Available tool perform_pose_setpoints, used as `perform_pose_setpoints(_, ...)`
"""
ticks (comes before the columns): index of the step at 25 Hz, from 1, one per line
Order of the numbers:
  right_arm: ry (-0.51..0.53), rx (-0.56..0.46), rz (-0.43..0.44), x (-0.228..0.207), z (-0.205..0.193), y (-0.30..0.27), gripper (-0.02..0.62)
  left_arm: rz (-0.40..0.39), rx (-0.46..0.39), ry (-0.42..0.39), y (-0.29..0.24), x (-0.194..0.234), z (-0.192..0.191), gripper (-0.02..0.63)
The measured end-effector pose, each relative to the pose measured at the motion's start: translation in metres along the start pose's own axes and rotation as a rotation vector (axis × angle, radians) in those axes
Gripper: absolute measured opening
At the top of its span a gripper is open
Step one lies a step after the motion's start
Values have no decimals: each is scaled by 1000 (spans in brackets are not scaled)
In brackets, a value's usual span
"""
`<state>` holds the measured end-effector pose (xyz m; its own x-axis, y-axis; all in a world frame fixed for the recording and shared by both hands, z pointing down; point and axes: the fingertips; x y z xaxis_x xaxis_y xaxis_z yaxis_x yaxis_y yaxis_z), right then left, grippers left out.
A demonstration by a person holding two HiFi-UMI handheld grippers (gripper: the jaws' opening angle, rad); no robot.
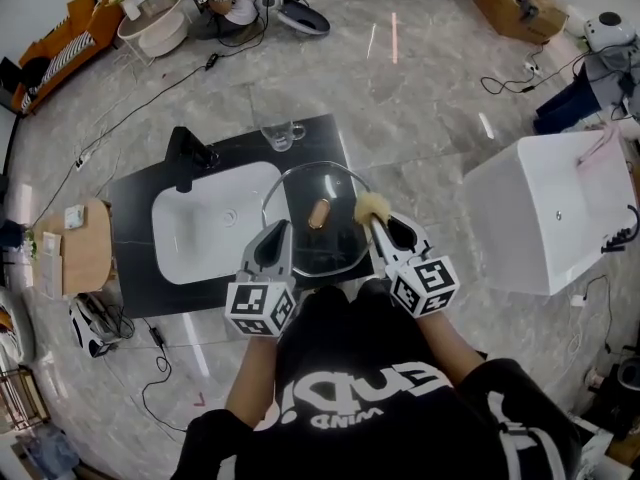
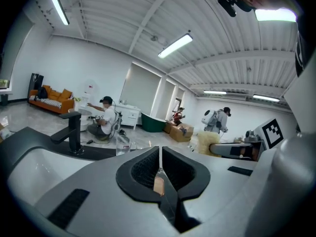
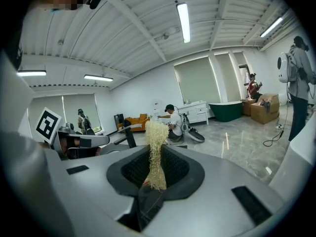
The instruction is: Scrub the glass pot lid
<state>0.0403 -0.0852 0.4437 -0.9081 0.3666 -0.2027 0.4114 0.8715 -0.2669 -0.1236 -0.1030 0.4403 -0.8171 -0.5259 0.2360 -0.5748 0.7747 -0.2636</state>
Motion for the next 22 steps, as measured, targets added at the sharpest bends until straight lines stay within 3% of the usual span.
perform_pose_setpoints(3, -2, 2, -1, -6, 5, -5, 49, -24, 16, 18, -9, 1, -1, 17)
perform_pose_setpoints(6, 2, 3, 5, -12, 10, -8, 49, -56, 52, 38, -20, -4, -8, 146)
perform_pose_setpoints(9, 6, 12, 20, -16, 12, -13, 49, -73, 103, 43, -30, -6, -20, 190)
perform_pose_setpoints(15, 6, 24, 58, -29, 22, -23, 49, -83, 205, -38, -61, -12, -51, 210)
perform_pose_setpoints(22, 5, 41, 112, -38, 23, -36, 49, -60, 319, -53, -93, -10, -97, 210)
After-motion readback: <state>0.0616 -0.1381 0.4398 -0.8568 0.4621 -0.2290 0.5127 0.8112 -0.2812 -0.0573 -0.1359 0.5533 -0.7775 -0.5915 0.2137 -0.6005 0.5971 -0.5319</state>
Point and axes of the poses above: the fingertips, and each gripper's own axes: y backward along the fingers, x to its left, z out of its top
